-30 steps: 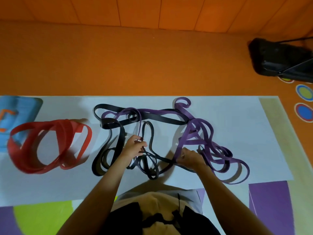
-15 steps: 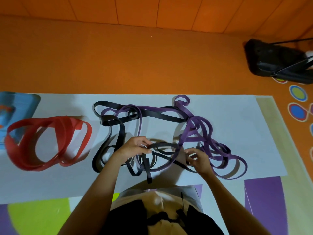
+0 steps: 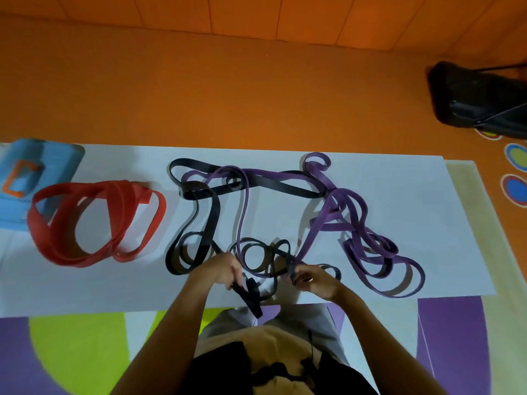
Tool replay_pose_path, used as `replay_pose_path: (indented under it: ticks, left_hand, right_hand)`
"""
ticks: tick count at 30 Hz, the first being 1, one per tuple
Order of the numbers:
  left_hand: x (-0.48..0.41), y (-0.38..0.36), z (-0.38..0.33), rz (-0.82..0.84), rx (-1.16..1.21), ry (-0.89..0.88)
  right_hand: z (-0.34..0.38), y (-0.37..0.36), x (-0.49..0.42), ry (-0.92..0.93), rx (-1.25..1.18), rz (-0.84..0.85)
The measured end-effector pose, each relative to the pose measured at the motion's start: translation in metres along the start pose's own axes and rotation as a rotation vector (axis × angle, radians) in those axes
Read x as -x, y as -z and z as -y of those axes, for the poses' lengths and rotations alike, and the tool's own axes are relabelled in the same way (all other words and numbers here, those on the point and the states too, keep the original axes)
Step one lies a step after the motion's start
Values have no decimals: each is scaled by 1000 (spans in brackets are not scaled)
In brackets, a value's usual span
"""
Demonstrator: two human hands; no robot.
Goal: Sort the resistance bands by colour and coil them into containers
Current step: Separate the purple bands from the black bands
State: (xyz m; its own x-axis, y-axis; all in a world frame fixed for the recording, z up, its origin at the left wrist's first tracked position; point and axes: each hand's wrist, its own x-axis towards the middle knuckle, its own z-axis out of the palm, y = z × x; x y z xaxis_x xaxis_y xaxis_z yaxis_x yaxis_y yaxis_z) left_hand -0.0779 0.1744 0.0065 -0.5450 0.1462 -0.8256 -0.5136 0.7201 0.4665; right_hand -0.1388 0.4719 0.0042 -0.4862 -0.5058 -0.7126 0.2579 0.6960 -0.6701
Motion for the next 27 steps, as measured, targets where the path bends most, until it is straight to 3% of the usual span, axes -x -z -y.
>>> replay_pose_path:
  ticks: [3, 6, 10, 14, 18, 21, 27]
  left_hand:
    - [5, -1, 16, -290, 1, 72]
    - [5, -4, 20, -386, 179, 182]
    - [-1, -11, 10, -410, 335, 289]
    - [-1, -17, -6, -438, 453, 337]
    - [-2, -15, -11, -347, 499, 307]
    - [-3, -15, -13, -309, 398, 270]
    - [-13, -16, -13, -385, 166, 205]
  right_hand:
    - [-7, -14, -3, -41, 251, 144]
    - [-10, -27, -1, -71, 148, 42]
    - [-9, -28, -5, -87, 60, -158]
    - [-5, -23, -13, -218, -193, -379]
    - [7, -19, -23, -336, -446, -551]
    - [8, -13, -31, -308, -374, -631]
    - [26, 10, -42, -224, -98, -674]
